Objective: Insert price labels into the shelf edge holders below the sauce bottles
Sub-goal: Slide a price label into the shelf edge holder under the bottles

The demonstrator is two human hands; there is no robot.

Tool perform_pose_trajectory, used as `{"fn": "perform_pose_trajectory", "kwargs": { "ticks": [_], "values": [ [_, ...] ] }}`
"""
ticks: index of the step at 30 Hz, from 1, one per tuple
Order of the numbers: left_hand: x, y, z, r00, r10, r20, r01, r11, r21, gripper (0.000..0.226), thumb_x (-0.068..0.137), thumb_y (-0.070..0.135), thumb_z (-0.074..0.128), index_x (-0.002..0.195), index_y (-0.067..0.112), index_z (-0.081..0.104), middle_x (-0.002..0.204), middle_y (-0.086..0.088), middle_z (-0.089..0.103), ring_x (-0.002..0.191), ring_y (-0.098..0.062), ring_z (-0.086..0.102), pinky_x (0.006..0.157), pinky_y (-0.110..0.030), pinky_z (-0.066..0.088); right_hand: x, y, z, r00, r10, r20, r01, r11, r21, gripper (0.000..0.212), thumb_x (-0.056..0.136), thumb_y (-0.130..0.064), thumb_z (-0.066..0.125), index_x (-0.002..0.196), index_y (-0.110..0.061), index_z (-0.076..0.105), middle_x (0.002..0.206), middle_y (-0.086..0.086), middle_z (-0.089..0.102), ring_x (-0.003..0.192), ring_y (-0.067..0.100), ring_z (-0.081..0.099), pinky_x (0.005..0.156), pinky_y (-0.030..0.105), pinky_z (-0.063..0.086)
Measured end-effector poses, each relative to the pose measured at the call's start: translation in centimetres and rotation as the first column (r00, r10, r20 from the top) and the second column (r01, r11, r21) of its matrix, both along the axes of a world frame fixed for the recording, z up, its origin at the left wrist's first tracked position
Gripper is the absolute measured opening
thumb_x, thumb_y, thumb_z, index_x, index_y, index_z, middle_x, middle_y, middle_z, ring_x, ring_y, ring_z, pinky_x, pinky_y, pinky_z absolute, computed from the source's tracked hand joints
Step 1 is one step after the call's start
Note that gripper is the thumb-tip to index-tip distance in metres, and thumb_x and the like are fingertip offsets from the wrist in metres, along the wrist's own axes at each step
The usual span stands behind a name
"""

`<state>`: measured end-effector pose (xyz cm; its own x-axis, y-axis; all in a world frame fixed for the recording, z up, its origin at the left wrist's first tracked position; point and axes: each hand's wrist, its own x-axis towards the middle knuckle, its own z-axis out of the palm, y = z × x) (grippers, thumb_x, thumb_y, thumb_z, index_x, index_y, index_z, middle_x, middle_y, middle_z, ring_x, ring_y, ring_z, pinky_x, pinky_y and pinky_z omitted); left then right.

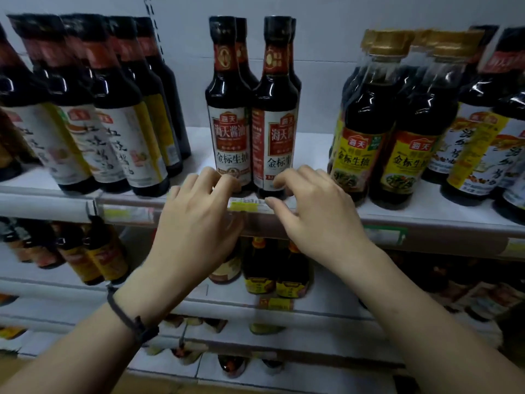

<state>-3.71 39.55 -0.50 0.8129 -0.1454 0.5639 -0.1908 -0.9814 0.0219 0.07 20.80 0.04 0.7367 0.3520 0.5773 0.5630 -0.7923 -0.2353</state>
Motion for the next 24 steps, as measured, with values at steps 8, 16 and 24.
{"fn": "perform_pose_trajectory", "kwargs": {
  "ticks": [8, 16, 24],
  "values": [
    [0.8, 3.3, -0.4, 0.995, -0.101, -0.002, 0.101, 0.994, -0.028, 0.034, 0.08, 0.03, 0.066, 0.109, 0.016, 0.056, 0.101, -0.008, 0.053, 0.088, -0.03, 0.05, 0.069, -0.043, 0.041, -0.7, 2.5, -0.5, 0.994, -0.108, -0.031, 0.107, 0.994, -0.024, 0.025, 0.094, -0.036, 0.062, 0.113, -0.021, 0.062, 0.107, -0.002, 0.063, 0.104, 0.022, 0.054, 0.082, 0.035, 0.047],
    [1.9, 3.6, -1.0, 0.99, -0.142, -0.027, 0.141, 0.99, -0.032, 0.024, 0.081, 0.028, 0.065, 0.101, 0.016, 0.059, 0.092, -0.004, 0.056, 0.082, -0.027, 0.049, 0.065, -0.042, 0.042, 0.6, 2.7, 0.2, 0.981, -0.188, -0.053, 0.175, 0.965, -0.195, 0.014, 0.094, -0.031, 0.06, 0.102, -0.021, 0.066, 0.102, -0.001, 0.065, 0.101, 0.025, 0.056, 0.083, 0.038, 0.042],
    [2.0, 3.5, -3.2, 0.977, -0.203, -0.071, 0.195, 0.976, -0.099, 0.019, 0.081, 0.02, 0.065, 0.098, 0.013, 0.061, 0.09, -0.003, 0.054, 0.081, -0.024, 0.046, 0.06, -0.04, 0.044, 1.4, 2.4, 0.7, 0.966, -0.216, -0.145, 0.172, 0.947, -0.27, 0.016, 0.096, -0.035, 0.06, 0.094, -0.022, 0.07, 0.098, 0.0, 0.069, 0.097, 0.026, 0.061, 0.079, 0.039, 0.043]
  ]
}}
